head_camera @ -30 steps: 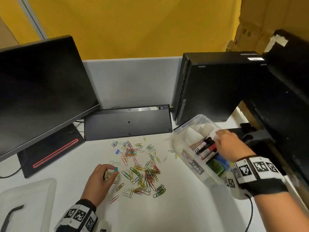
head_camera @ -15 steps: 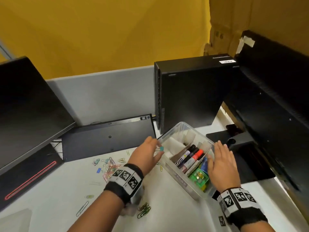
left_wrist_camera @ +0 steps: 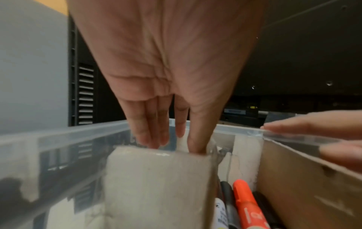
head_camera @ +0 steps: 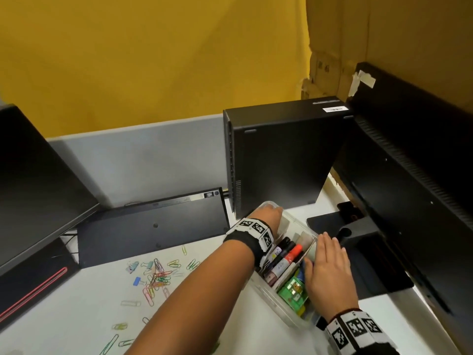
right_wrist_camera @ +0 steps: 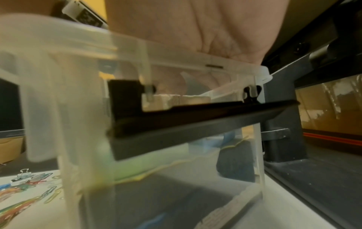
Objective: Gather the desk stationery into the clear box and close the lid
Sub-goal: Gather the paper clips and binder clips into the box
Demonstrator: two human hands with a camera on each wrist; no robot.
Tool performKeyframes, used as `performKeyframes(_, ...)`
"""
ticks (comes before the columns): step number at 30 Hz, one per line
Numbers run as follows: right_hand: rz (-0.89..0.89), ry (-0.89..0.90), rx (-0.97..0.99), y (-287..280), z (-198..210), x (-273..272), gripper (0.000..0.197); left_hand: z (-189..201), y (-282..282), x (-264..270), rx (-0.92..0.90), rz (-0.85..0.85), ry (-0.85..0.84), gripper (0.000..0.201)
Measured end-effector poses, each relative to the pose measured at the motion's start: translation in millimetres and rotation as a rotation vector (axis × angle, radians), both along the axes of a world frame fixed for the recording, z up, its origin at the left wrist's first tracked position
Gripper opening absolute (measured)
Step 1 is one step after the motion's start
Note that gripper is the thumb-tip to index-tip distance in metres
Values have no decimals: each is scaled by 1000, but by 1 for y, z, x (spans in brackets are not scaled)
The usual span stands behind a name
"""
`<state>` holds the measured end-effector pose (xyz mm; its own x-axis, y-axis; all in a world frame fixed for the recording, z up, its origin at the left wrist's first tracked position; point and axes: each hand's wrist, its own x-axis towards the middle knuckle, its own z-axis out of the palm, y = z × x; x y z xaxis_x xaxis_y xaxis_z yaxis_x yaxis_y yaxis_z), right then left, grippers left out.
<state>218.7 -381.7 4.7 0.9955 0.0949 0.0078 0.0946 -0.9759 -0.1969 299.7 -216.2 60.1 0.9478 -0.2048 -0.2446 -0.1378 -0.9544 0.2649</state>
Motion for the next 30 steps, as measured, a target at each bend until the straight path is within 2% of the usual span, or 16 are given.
performKeyframes(3,3,-10,-10,-1,-3,-1,63,0,9,-4,-34,31,54,41)
performKeyframes(6,9,-31,-26,-1,-2,-2,61,-1,27,-25,-163,77,-39,37)
performKeyframes(8,17,10,-24,-1,1,-2,62,-2,43,-53,-245,90,-150,35)
performKeyframes(11,9,7,-57,1,6,-5,62,-16,66,-107,-262,132,-309,35)
performKeyframes(14,30,-32,-49,10,15,-13,61,-38,91,-168,-249,254,-329,38)
performKeyframes(19,241,-108,93,50,23,-38,49,-79,144,-251,-219,498,-250,42)
performKeyframes(22,394,-170,176,86,19,-56,44,-96,179,-280,-167,573,-203,38)
performKeyframes(26,595,-101,275,137,3,-77,38,-104,220,-289,-109,611,-172,32)
performKeyframes(30,726,-1,294,193,-13,-78,27,-103,252,-268,-60,574,-123,37)
